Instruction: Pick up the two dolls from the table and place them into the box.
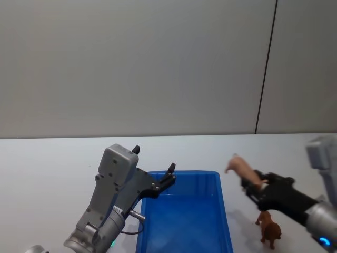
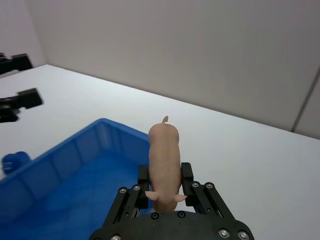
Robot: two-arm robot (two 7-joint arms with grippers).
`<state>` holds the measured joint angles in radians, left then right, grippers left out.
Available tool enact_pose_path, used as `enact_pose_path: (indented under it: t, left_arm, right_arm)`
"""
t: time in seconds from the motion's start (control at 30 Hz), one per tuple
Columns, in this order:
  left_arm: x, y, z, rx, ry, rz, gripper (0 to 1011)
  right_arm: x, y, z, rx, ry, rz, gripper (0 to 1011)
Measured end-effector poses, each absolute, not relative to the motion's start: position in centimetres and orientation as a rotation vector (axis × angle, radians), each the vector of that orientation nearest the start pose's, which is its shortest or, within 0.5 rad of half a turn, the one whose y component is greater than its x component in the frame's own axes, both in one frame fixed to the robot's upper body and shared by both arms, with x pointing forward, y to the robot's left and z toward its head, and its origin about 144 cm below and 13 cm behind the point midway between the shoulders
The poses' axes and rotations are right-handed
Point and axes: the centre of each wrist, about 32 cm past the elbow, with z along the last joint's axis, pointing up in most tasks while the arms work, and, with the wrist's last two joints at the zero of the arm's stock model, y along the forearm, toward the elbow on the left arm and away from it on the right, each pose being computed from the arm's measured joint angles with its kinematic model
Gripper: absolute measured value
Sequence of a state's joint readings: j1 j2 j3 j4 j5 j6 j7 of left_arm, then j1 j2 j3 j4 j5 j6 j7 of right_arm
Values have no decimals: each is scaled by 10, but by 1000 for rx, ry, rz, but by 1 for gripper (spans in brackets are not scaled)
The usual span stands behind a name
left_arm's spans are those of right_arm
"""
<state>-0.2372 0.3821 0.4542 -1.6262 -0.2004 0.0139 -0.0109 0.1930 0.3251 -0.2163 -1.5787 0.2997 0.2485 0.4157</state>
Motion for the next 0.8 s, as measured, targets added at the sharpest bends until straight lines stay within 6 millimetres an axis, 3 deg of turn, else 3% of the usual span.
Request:
enact_pose_path:
  t: [0.27, 0.53, 0.8]
  left_arm:
    - [492, 198, 1204, 61, -268, 1124, 1002]
    - [492, 198, 1204, 61, -268, 1124, 1002]
    - [492, 198, 1204, 61, -268, 1124, 1002]
  right_arm:
    - [517, -227, 1205, -151, 87, -854, 382]
    - [525, -212, 1204, -171, 108, -818, 656]
    - [527, -217, 1202, -179, 104, -840, 877]
